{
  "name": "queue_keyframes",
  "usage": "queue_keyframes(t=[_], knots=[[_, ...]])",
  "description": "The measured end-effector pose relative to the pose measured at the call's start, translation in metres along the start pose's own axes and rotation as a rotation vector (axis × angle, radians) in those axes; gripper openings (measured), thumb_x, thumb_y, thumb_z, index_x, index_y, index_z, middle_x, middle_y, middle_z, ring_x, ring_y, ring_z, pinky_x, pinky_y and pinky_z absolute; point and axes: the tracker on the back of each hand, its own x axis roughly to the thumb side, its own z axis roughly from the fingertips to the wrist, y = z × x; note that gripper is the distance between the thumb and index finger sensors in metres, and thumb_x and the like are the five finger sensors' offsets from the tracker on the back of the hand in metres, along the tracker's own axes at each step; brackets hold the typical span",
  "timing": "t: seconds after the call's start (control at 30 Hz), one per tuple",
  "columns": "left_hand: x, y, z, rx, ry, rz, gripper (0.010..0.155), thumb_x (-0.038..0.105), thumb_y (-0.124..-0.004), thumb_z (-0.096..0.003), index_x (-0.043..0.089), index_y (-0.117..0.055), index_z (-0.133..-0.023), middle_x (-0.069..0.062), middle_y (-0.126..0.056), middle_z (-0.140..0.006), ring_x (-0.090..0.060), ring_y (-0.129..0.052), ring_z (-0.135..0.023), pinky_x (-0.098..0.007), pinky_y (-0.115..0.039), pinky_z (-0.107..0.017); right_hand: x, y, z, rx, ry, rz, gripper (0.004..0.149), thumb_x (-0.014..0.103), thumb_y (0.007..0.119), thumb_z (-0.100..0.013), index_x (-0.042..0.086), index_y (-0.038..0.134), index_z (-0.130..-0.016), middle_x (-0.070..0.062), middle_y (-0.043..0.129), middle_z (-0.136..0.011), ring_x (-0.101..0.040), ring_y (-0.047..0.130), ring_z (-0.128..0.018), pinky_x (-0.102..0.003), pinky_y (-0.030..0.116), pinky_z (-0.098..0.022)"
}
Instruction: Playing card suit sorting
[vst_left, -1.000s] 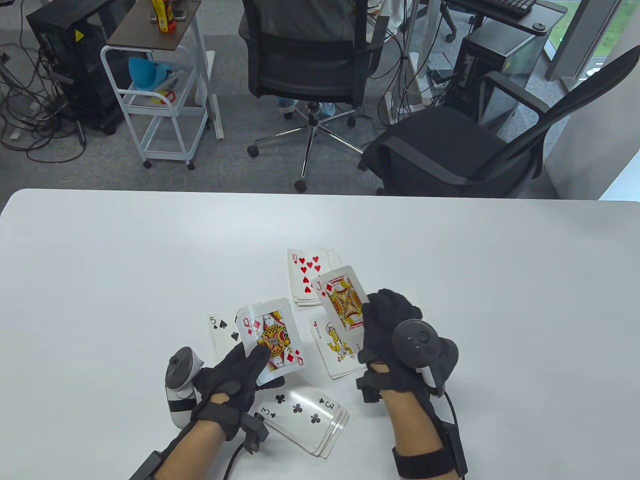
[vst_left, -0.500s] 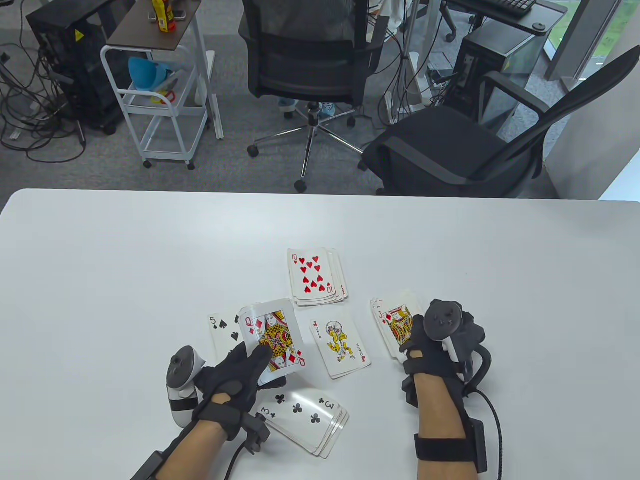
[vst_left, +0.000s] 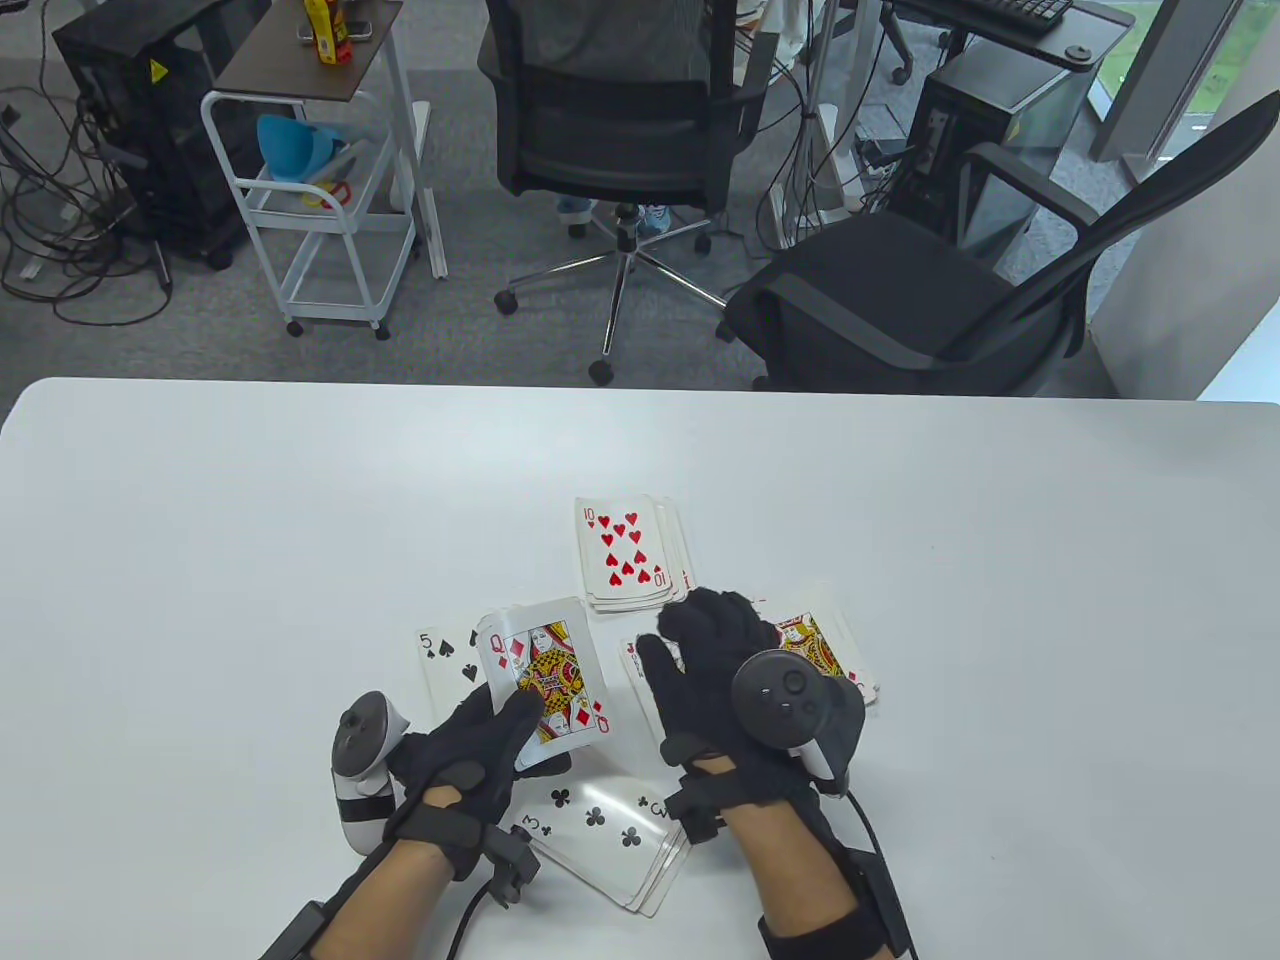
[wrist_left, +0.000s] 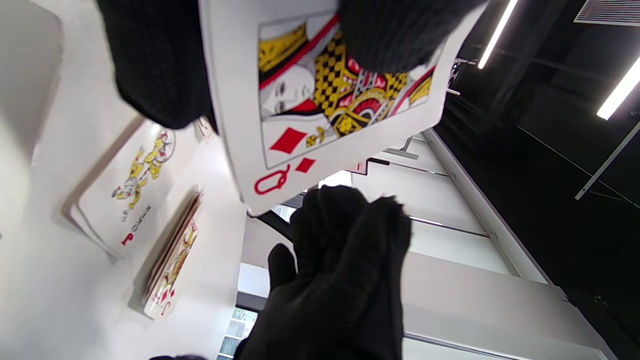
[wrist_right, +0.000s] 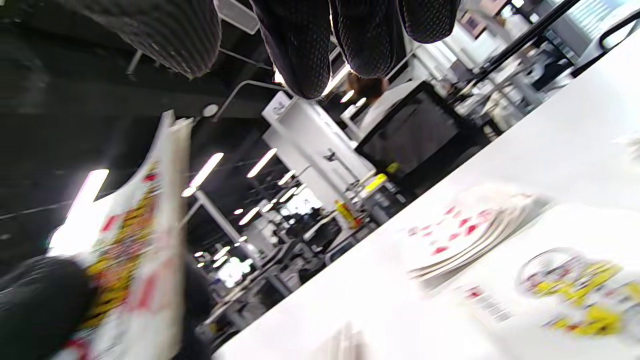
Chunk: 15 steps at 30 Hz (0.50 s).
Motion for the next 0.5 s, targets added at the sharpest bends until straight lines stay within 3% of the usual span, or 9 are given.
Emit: queue_keyframes(t=[0.5], knots=[[0.002,0.003,0.002,0.023,-0.011,-0.015,0.047,0.044,-0.083,-0.0528,0.023,-0.077,-0.095,0.001,-0.095,-0.087,-0.024,-0.104,-0.071,-0.037,-0.096,-0.045,0.015,0.036,0.008,0.161,-0.058,0.069,0.059,0.055,0.079,-0.054,0.01,0.068,-0.092,-0.023,0.054,-0.109,-0.053,0.043,-0.102,-0.075,0.031,-0.067]])
